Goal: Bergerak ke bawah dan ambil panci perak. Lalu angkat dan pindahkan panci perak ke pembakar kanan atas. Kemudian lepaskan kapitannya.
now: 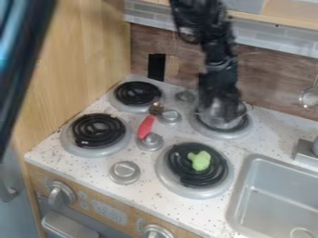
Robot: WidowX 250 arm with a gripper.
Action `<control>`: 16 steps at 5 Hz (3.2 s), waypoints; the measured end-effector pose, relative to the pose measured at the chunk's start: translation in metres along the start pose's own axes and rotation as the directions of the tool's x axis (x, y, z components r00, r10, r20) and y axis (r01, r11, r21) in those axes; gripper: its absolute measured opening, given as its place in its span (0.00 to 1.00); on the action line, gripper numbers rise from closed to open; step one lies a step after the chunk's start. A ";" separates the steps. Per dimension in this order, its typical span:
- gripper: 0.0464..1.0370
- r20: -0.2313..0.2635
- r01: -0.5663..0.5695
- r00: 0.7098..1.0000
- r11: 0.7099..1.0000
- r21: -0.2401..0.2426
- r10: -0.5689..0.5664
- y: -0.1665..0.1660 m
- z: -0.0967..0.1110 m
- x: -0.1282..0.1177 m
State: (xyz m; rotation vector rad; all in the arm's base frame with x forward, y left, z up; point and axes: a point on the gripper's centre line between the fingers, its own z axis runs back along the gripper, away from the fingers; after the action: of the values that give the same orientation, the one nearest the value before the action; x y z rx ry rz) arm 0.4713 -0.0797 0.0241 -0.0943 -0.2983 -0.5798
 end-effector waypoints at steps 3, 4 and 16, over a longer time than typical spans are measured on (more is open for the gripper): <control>0.90 -0.071 0.028 0.997 1.000 -0.012 -0.029 0.002 -0.048 0.016; 0.59 -0.076 0.048 0.996 0.999 -0.007 -0.048 -0.003 -0.049 0.017; 0.00 -0.168 -0.552 0.782 0.792 0.261 0.600 0.105 0.024 -0.188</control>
State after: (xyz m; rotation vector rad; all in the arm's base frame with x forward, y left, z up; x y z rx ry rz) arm 0.3737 0.1105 -0.0102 0.0807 -0.0725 0.0642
